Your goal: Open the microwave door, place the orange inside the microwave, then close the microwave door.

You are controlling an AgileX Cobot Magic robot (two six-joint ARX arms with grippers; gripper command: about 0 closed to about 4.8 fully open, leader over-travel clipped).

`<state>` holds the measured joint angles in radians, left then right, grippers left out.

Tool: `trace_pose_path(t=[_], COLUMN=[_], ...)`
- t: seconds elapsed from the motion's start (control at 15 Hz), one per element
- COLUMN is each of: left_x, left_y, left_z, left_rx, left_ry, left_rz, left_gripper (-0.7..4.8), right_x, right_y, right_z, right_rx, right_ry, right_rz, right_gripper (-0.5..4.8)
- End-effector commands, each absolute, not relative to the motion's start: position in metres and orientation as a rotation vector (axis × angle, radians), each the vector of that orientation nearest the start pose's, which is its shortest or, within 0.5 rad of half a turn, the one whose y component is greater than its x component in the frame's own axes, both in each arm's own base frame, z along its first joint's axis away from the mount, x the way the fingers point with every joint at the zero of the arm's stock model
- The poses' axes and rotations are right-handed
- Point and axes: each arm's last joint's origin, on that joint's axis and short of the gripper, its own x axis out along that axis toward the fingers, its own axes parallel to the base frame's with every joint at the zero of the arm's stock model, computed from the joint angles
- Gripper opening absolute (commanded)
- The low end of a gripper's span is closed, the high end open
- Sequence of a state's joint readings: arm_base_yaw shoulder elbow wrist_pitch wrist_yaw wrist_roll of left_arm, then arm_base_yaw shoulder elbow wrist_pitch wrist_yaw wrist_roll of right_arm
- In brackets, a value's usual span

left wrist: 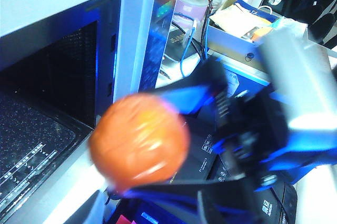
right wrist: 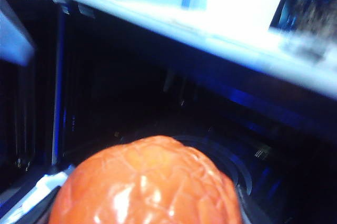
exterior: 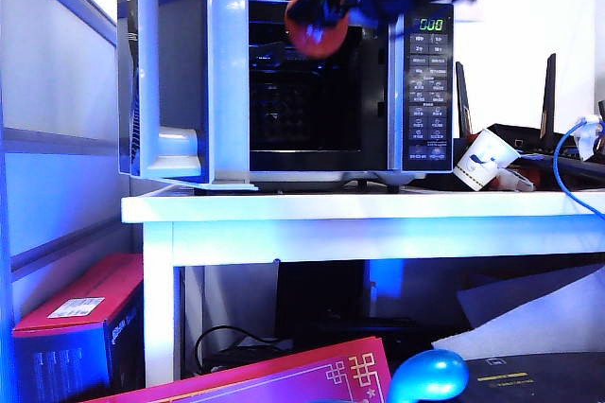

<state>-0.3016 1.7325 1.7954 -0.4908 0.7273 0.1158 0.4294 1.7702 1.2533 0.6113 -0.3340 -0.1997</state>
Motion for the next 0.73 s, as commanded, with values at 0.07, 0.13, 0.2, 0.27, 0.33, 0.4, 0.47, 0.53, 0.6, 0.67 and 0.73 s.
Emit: trace_pose_path(t=[0.07,0.13,0.2,0.27,0.33,0.4,0.47,0.53,0.6,0.67,0.73], left_x=[0.363,0.362,0.361,0.36,0.358,0.356,0.353,0.351,0.349,0.347,0.344], left_y=[-0.131,-0.13,-0.13,-0.13,-0.129,-0.128,-0.126,-0.125,-0.124,-0.123,-0.122], left_z=[0.384,0.385,0.387,0.388,0.389,0.39,0.393,0.395,0.397,0.4,0.403], left_rx=[-0.027,-0.027,-0.026,-0.025,-0.022,-0.016,-0.012,-0.007,0.003,0.012,0.017], left_ry=[0.521,0.518,0.513,0.511,0.514,0.519,0.525,0.526,0.525,0.52,0.514], left_rz=[-0.989,-0.99,-0.99,-0.989,-0.979,-0.957,-0.94,-0.926,-0.897,-0.871,-0.858], left_gripper=[2.37,2.37,2.37,2.37,2.37,2.37,2.37,2.37,2.37,2.37,2.37], right_x=[0.377,0.38,0.385,0.39,0.398,0.407,0.417,0.425,0.431,0.438,0.443], right_y=[0.184,0.185,0.187,0.19,0.194,0.198,0.203,0.206,0.209,0.213,0.215], right_z=[0.293,0.287,0.28,0.277,0.274,0.273,0.273,0.272,0.271,0.27,0.268], right_rx=[-0.156,-0.138,-0.13,-0.12,-0.108,-0.108,-0.096,-0.086,-0.084,-0.085,-0.085], right_ry=[-0.215,-0.217,-0.224,-0.215,-0.212,-0.217,-0.22,-0.226,-0.229,-0.223,-0.225], right_rz=[0.75,0.751,0.751,0.753,0.761,0.761,0.761,0.763,0.763,0.777,0.78], right_gripper=[3.06,3.06,3.06,3.06,3.06,3.06,3.06,3.06,3.06,3.06,3.06])
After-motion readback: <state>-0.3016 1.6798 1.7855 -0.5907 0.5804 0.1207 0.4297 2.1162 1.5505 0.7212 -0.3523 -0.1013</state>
